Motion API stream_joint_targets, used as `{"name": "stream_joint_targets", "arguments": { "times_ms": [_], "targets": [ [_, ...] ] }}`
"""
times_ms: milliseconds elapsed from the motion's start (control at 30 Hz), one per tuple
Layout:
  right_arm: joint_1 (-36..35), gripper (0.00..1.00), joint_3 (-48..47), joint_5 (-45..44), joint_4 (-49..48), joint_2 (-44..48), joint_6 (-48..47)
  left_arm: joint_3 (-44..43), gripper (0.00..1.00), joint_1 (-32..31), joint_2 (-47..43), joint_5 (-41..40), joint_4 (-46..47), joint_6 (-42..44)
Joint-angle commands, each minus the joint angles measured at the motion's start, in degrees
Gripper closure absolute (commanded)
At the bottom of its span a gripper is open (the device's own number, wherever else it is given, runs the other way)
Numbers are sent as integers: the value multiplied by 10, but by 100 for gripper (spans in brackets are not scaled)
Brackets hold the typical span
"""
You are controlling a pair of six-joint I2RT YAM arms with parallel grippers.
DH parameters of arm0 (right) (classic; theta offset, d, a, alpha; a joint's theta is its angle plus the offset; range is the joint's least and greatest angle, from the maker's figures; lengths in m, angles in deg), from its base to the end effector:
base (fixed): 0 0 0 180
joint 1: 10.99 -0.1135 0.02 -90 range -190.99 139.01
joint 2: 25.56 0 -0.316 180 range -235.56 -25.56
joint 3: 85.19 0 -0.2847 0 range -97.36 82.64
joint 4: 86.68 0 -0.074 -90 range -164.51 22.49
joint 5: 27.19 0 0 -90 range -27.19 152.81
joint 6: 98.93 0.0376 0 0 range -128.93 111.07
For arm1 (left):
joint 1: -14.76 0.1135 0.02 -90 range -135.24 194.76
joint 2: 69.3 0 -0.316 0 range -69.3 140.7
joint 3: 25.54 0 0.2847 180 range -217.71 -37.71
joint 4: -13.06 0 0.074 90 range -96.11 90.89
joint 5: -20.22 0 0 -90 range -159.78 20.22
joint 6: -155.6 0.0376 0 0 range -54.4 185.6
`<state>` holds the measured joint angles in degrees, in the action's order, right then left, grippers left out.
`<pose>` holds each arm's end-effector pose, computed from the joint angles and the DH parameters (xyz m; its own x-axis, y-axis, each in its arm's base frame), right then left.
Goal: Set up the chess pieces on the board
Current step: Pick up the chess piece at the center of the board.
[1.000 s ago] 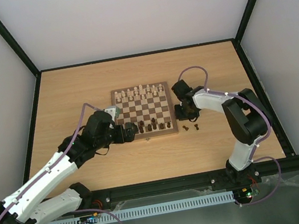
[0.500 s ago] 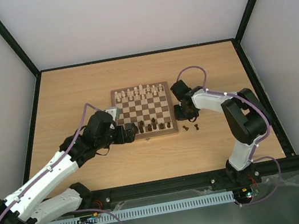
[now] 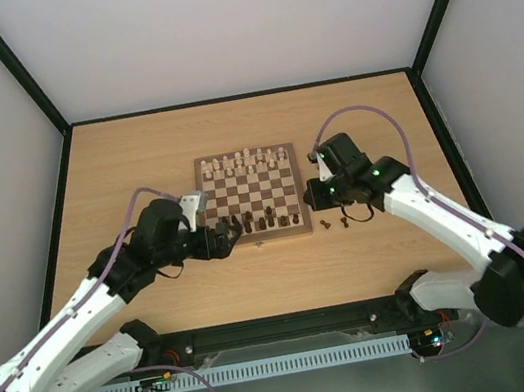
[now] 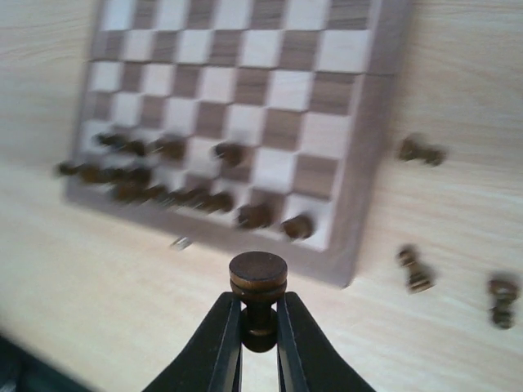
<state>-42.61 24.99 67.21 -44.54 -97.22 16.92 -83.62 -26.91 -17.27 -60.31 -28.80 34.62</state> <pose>0.2415 0.1521 0.3269 -0.7806 0.0299 -0.6244 -0.2549 0.8968 0.3617 0.1444 -0.1368 0.3276 -0.7636 -0.0001 -0.6457 0.4227 0.7559 -0.5000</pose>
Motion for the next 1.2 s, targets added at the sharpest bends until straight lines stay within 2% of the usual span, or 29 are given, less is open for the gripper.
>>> {"name": "stream_joint_targets", "arguments": {
  "times_ms": [0,100,233,367,500,600,733,967,1167],
  "targets": [
    [-16,89,30,168,66,78,-8,17,1,6,-65,160,22,1],
    [-36,88,53,274,51,125,-12,46,1,7,-93,277,73,-43],
    [-101,88,71,336,39,153,-11,61,1,9,-99,374,78,-72],
    [-200,88,86,357,1,166,11,80,1,9,-114,452,73,-95],
    [-308,88,84,350,-45,153,37,109,1,9,-158,510,108,-146],
    [-377,88,66,338,-65,123,40,126,1,9,-195,532,112,-162],
    [-435,89,30,343,-73,68,18,155,1,-5,-253,538,113,-181],
    [-445,87,-34,369,-90,22,-13,204,12,-11,-343,523,111,-225],
    [-445,88,-70,384,-87,-21,-33,210,20,-11,-349,525,109,-228]
  ]
}}
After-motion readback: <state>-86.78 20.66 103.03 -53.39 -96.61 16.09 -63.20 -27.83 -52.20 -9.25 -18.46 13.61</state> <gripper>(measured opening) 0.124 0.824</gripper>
